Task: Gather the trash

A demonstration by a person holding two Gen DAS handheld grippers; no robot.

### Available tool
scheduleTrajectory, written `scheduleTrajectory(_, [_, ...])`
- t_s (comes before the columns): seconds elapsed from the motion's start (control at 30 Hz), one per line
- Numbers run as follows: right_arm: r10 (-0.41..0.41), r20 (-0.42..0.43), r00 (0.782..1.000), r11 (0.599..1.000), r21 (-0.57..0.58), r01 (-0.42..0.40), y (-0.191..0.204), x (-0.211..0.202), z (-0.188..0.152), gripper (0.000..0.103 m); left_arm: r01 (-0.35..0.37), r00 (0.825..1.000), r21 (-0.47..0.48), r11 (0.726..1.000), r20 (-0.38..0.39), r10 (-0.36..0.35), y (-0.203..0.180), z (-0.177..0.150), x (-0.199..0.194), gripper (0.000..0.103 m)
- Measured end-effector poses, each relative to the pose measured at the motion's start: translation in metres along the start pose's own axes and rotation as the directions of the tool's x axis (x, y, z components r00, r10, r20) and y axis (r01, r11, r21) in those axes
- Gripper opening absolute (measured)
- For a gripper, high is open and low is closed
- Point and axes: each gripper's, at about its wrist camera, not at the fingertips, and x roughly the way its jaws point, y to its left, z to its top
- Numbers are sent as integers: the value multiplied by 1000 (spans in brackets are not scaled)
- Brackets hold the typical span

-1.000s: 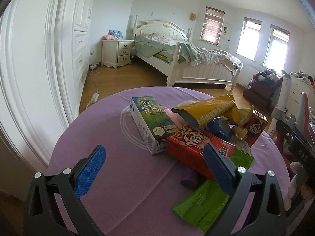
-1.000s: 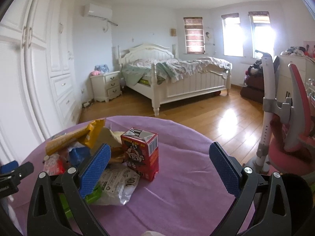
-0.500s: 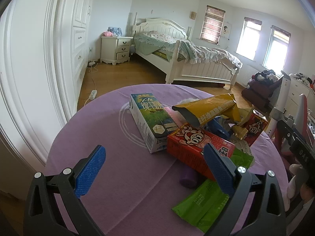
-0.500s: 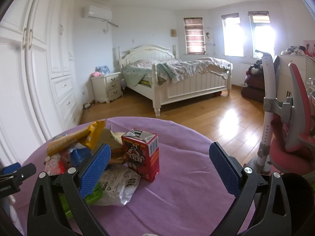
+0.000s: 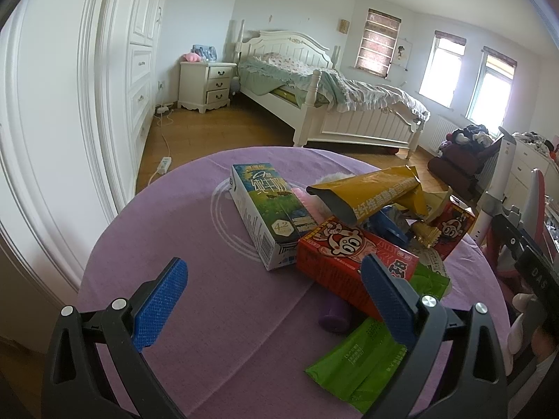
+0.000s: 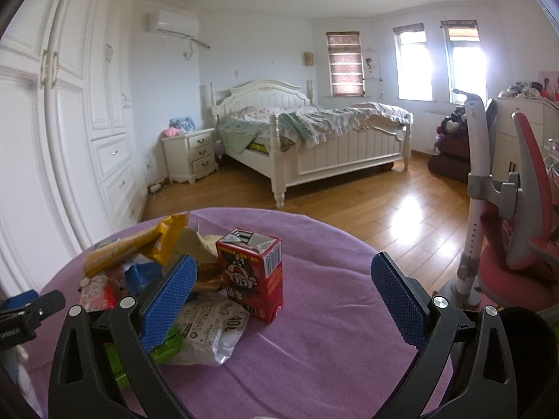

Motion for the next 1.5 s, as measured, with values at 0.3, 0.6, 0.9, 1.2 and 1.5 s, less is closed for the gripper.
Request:
scheduleTrajectory(0.3, [-2, 3, 1000, 1000, -1, 2, 0, -1, 0, 99, 1, 1000, -1, 1000, 0, -1, 1, 1, -1, 98])
scheduleTrajectory(0.6, [10, -8, 1000, 1000, 2, -10, -2, 1, 3, 99, 9, 1000, -15, 1000, -6, -9, 2, 0, 0, 98])
scheduleTrajectory(0.9, [375, -206, 904, 740, -521, -426, 57, 17, 64, 98, 216, 963, -173, 961, -124, -238, 60, 46, 22, 98])
scheduleTrajectory(1.2, [205, -496, 844, 114, -844, -524, 166, 93, 46, 62, 231, 931, -231, 945, -231, -284, 58, 73, 75, 98])
scheduleTrajectory(1.5, [307, -520, 797, 372, -706, -603, 138, 107, 73, 19, 191, 924, -169, 967, -303, -235, 44, 82, 103, 98])
